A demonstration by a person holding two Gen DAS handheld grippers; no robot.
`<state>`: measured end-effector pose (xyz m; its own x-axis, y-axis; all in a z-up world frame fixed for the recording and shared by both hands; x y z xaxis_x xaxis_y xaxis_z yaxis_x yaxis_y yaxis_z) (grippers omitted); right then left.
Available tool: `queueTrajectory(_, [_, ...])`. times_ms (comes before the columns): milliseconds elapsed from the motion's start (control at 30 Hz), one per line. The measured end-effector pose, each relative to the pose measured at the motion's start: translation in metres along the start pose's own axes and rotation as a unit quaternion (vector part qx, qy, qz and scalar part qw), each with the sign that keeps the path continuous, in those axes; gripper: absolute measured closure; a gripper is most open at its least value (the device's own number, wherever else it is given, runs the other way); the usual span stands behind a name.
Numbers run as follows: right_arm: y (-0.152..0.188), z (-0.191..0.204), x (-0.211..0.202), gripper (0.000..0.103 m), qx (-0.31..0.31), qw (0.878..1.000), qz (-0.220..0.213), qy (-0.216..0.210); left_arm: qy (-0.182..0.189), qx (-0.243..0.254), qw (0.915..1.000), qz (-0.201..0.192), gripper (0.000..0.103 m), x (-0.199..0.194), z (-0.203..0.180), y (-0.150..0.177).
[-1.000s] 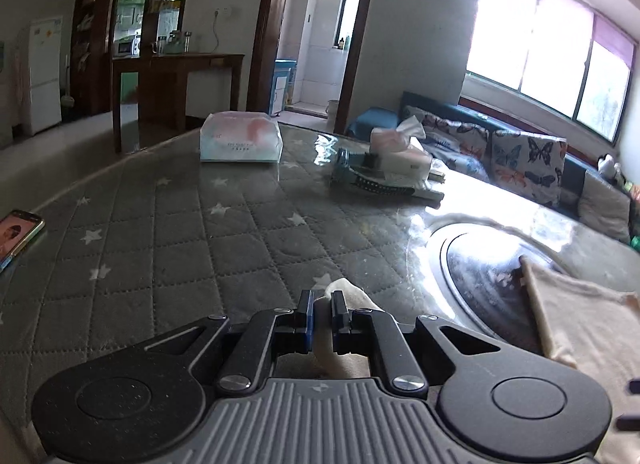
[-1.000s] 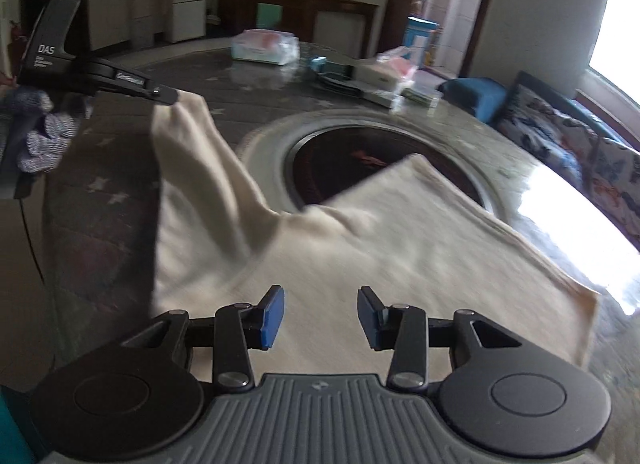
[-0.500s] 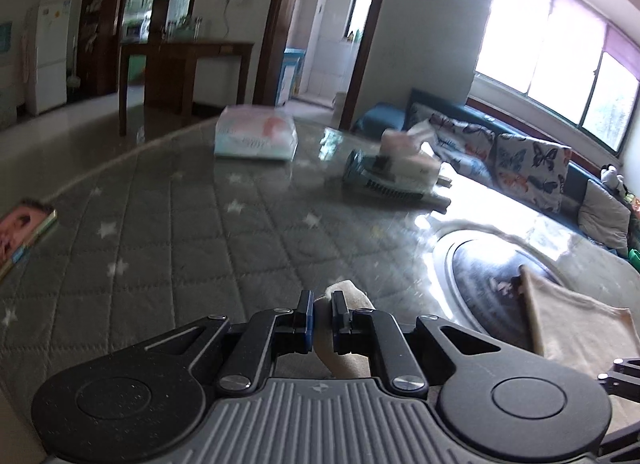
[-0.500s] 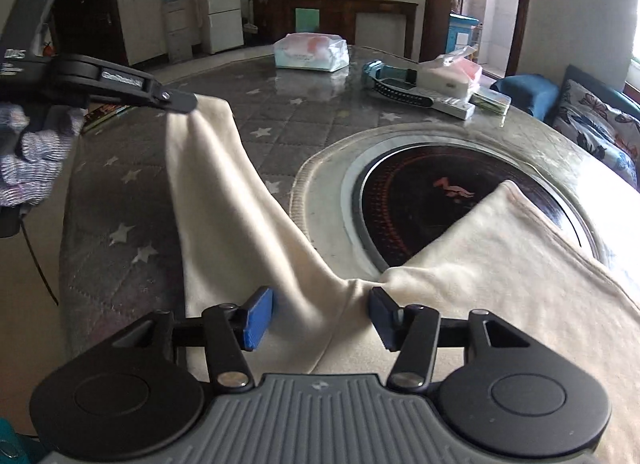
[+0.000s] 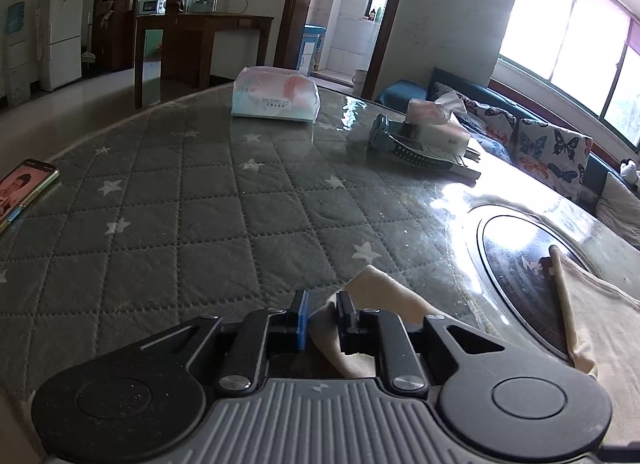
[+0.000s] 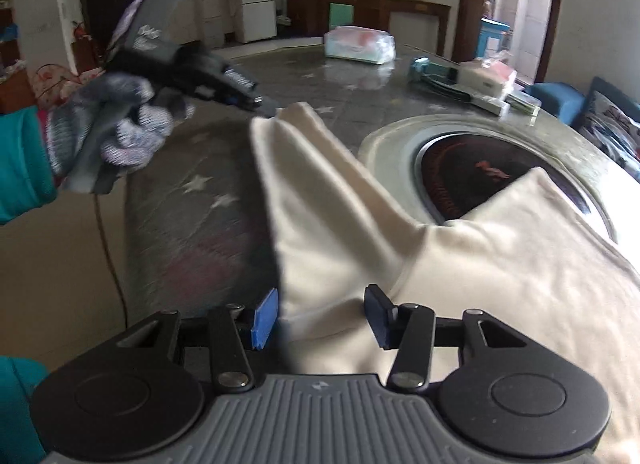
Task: Fold clothes
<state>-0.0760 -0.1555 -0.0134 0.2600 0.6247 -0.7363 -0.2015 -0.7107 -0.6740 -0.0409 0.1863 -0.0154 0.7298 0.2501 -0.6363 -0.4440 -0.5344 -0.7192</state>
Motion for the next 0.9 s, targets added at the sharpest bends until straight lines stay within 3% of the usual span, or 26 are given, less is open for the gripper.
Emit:
queueTrajectory(167, [0.003,0.018,-0.003,0.053,-0.015,1.0,-0.002,-0.022,0.0,-0.014,0.9999,-0.006,0.063,-0.009,0.003,0.003])
queueTrajectory(367, [0.0,0.021,-0.006,0.054,-0.021,0.999,-0.012,-0.023,-0.002,-0.03,0.9995,-0.003,0.063,-0.016,0.002,0.011])
queueTrajectory(533, [-0.008,0.016,-0.012,0.054,-0.019,0.999,-0.027,-0.009,-0.007,-0.034,0.9994,-0.002,0.069,-0.011,-0.001,0.015])
queueTrajectory(600, [-0.01,0.013,-0.016,0.054,-0.016,0.999,-0.033,0.0,-0.003,-0.034,0.9994,-0.004,0.084,-0.01,-0.003,0.015])
queueTrajectory(700, [-0.009,0.006,-0.025,0.054,-0.004,0.999,-0.04,0.014,0.003,-0.033,0.9993,-0.015,0.094,-0.013,-0.006,0.013])
queueTrajectory(900, [-0.002,-0.018,-0.043,0.057,0.058,0.997,-0.048,0.033,0.071,0.01,0.996,-0.053,0.097,-0.045,-0.049,0.011])
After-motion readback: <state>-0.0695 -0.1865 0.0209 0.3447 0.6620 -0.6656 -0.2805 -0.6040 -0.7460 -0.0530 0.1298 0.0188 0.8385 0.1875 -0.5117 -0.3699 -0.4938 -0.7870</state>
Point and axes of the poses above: each gripper's, at about its wrist camera, not at the fingertips, and x roughly the way its jaws point, z to its left, y to its underside, the point moved 5 cm from there along x, roughly the way its jaws point, and after that the axes turned 5 degrees about -x, right-handed, at the moved point
